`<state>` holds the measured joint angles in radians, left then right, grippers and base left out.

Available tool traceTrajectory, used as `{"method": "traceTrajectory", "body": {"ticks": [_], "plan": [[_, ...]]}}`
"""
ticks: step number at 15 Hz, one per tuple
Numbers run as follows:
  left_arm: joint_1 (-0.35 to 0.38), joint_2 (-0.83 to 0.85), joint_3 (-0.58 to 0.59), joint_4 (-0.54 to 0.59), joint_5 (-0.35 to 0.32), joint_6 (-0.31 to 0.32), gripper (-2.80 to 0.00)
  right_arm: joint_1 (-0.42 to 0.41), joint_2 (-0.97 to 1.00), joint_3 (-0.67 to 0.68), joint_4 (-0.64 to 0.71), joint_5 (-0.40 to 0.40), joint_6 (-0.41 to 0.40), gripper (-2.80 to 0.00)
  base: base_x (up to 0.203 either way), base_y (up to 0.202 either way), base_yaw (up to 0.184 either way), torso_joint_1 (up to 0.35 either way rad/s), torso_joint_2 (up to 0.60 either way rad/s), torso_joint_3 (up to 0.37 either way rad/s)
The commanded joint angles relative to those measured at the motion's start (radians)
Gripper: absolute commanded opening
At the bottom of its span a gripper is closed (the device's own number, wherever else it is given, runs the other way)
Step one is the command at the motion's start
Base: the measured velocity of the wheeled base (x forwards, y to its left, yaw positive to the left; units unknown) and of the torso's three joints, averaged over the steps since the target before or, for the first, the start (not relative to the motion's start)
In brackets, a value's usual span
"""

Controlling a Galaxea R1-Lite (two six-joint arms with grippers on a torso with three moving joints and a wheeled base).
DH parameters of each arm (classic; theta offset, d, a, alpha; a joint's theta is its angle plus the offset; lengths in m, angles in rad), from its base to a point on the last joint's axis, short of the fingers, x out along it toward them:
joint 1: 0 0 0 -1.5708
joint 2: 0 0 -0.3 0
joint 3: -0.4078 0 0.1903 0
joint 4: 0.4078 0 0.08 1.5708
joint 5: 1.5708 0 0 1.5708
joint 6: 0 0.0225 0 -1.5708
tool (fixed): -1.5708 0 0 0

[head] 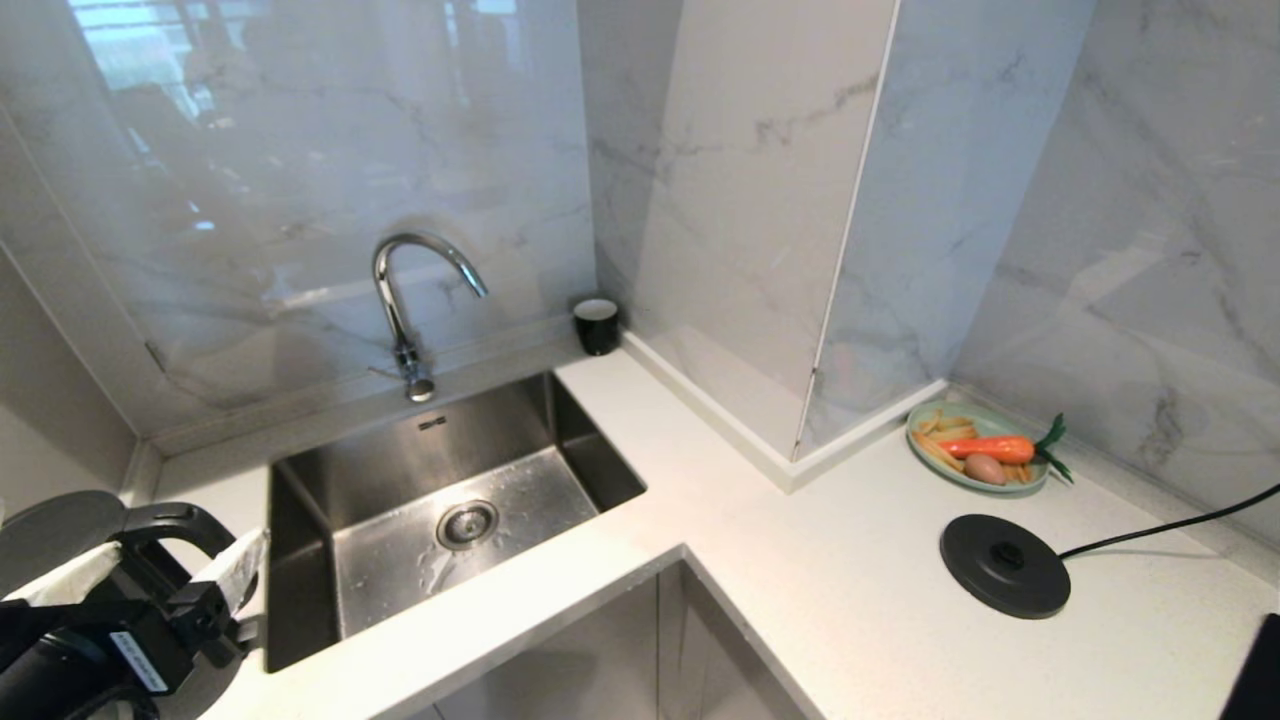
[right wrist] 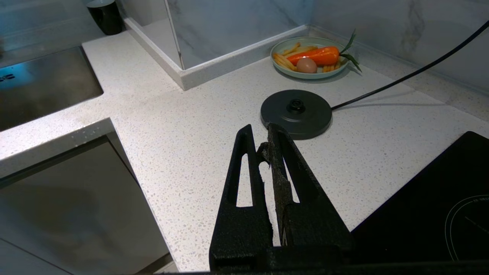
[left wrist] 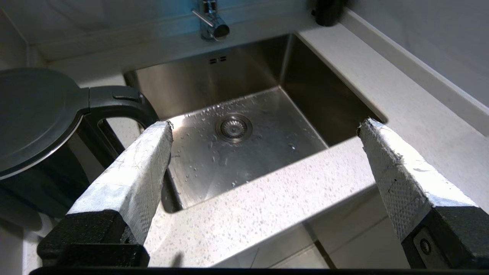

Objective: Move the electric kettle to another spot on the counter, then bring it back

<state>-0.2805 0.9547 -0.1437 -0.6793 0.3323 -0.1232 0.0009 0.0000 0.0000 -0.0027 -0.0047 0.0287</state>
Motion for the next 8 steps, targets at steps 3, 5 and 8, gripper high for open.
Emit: {"method": "traceTrajectory", "body": {"ticks": [3, 5, 8], "plan": [[-0.028, -0.215, -0.06, 0.241, -0.013, -0.011, -2.8, 0.001, 0.0, 0.0, 0.0, 0.0, 0.002, -2.8, 0.0, 0.0, 0.0, 0.0, 0.0, 0.0], [-0.026, -0.237, -0.064, 0.274, -0.01, -0.013, -2.8, 0.001, 0.0, 0.0, 0.0, 0.0, 0.002, -2.8, 0.0, 0.0, 0.0, 0.0, 0.0, 0.0], [-0.024, -0.307, -0.086, 0.367, -0.009, -0.012, -2.8, 0.001, 0.0, 0.0, 0.0, 0.0, 0.0, -2.8, 0.0, 0.0, 0.0, 0.0, 0.0, 0.0]]}}
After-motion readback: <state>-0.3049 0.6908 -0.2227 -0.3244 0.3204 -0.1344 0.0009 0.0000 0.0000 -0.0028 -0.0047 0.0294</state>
